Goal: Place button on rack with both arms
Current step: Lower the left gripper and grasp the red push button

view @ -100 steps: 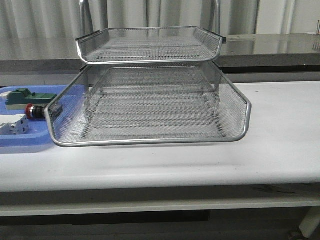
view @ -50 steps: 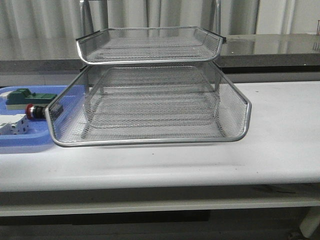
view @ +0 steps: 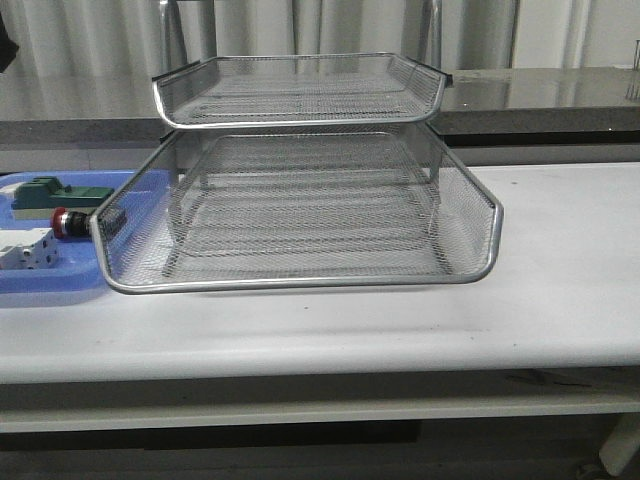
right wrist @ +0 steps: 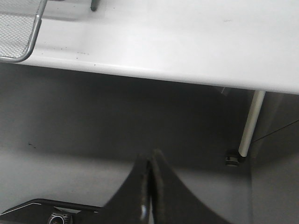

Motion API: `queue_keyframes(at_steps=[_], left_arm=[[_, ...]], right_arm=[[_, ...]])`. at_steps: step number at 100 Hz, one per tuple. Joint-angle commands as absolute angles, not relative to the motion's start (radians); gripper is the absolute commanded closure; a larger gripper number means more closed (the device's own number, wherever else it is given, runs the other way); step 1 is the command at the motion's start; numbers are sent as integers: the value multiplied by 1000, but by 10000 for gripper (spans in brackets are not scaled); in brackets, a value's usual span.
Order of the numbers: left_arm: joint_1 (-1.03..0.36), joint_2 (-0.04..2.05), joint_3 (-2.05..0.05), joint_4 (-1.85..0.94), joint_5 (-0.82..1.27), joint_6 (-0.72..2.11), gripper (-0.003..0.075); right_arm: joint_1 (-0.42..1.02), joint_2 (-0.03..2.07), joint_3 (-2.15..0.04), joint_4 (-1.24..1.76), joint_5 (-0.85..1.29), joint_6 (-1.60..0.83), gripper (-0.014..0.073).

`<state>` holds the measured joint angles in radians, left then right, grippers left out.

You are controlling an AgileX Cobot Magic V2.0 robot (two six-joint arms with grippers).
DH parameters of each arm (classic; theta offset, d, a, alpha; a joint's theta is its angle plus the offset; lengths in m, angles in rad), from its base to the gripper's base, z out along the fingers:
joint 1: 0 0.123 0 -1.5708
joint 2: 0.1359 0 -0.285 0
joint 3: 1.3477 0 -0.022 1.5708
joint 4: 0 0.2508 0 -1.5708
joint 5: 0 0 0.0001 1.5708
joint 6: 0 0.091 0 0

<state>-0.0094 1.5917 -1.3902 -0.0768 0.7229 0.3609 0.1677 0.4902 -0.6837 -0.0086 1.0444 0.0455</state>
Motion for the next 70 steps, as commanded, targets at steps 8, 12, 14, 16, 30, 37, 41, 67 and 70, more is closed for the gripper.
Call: queue_keyframes(at_steps=[8,12,14,16,30,37,41,67,70], left_arm=[[-17,1695,-1587,-98,799,509,124],[-17,1736,-1637,-104,827,531,124],[-17,1756,-1661,-110,839,547,124],[-17,1776,-1685,-118,850,568,124],[-17,1900,-1830,-138,936,685,124],[-17,1953,-1889,-138,968,717,124],[-17,1977,-1918,-138,983,724,124],[-17,2113,-2001,-139,999,800,124],[-17,2123,-2001,-139,999,813,124]], right_arm=[[165,494,-716,-22,994,45,660],[165,494,-716,-22,994,45,660],[165,494,-716,-22,994,45,660],[165,494,-716,-22,994,45,660],[165,494,-716,-22,994,45,660],[165,494,-716,-22,994,45,660],[165,494,-716,-22,994,45,660],[165,494,-716,-22,994,45,660],[165,494,-716,-22,994,45,660]])
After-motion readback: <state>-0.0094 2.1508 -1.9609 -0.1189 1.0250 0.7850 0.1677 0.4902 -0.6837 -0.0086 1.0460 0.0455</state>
